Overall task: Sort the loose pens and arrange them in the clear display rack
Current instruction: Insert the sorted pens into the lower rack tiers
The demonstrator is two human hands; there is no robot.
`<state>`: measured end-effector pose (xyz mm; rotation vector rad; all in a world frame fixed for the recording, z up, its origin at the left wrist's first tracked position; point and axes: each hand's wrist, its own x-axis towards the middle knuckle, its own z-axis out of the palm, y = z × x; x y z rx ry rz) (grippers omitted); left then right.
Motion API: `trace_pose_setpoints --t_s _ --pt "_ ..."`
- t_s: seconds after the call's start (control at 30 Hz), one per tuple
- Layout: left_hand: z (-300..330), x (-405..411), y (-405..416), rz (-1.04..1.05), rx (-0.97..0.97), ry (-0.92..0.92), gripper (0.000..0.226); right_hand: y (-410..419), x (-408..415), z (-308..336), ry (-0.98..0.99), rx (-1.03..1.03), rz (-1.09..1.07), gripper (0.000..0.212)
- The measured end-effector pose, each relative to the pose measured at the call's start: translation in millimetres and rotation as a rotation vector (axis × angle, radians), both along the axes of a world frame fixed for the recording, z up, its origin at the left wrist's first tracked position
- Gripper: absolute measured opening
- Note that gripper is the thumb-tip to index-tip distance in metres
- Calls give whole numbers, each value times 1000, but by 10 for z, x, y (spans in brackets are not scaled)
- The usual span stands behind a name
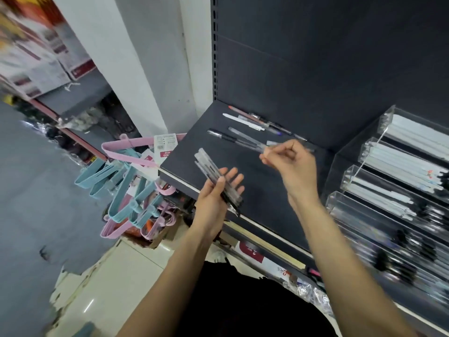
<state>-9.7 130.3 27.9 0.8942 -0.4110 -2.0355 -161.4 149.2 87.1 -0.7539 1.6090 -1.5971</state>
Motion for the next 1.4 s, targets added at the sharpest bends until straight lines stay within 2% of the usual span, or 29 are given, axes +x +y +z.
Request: trace_pose_setpoints --t_s 0.17,0.43,0.53,0.63,0.77,0.83,0.9,0.93,1.0,1.1,1.17,1.23,1.3,1.4 --pt "117 -171 -13 130 -21 42 24 233 371 -384 12 94 -62 16" --pt "117 -266 8 129 27 48 26 320 403 -431 365 209 52 8" --pt "94 -269 15 57 -9 36 28 372 367 -403 562 190 62 8" --pt "47 -216 19 -117 -140 -160 26 271 242 -241 736 89 67 12" --pt "25 -127 94 -426 -362 -352 24 -37 111 3 939 177 439 33" --pt "43 -101 112 -491 -397 -390 24 -143 80 47 1031 244 587 26" --pt "68 -80 123 -513 -384 -386 24 -195 54 68 1071 288 634 10" --pt "79 -71 127 -519 -376 -383 25 -203 44 77 1071 299 624 5" --pt "98 -65 128 -528 -387 -406 25 -205 44 82 1071 313 600 8" --pt "76 -80 125 -540 -488 -495 26 -210 35 136 1088 327 534 11" --pt "36 -85 127 -545 -551 -549 27 -172 -62 258 1074 269 363 10" --pt "6 -77 133 -505 -491 -503 27 -79 -223 391 1045 192 149 10" --pt "2 -79 135 -411 -341 -369 26 62 -338 443 864 150 17 9" --pt "38 -126 105 -262 -141 -148 26 249 -254 285 433 93 -63 14"
